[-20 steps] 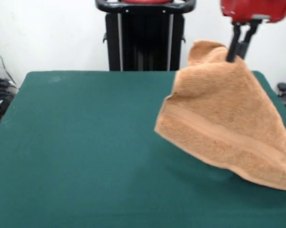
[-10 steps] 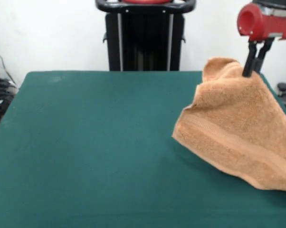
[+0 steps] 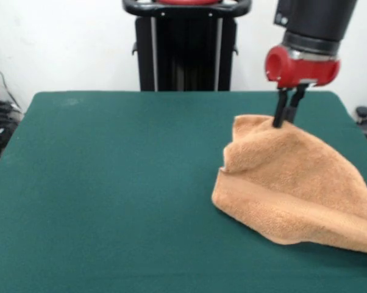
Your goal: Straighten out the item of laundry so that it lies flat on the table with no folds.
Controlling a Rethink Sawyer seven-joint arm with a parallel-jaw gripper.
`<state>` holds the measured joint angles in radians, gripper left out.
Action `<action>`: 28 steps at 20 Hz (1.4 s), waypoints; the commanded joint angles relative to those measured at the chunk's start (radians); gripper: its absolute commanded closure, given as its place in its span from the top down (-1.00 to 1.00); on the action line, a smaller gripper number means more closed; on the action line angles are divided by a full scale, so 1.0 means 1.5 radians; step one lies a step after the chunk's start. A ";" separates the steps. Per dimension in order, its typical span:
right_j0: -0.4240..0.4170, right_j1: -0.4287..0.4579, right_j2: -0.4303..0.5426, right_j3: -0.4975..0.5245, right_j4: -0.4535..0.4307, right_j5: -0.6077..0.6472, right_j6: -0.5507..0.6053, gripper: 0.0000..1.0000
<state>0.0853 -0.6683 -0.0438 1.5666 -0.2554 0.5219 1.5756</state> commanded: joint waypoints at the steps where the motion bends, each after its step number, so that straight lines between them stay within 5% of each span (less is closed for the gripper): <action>1: 0.020 0.053 -0.035 0.084 -0.052 -0.057 0.123 -1.00; 9: 0.009 0.078 -0.019 0.114 -0.065 -0.096 0.096 -1.00; 28: 0.089 0.108 -0.031 0.230 -0.028 -0.179 0.150 -1.00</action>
<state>0.1640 -0.5597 -0.1244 1.7599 -0.3039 0.3122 1.5756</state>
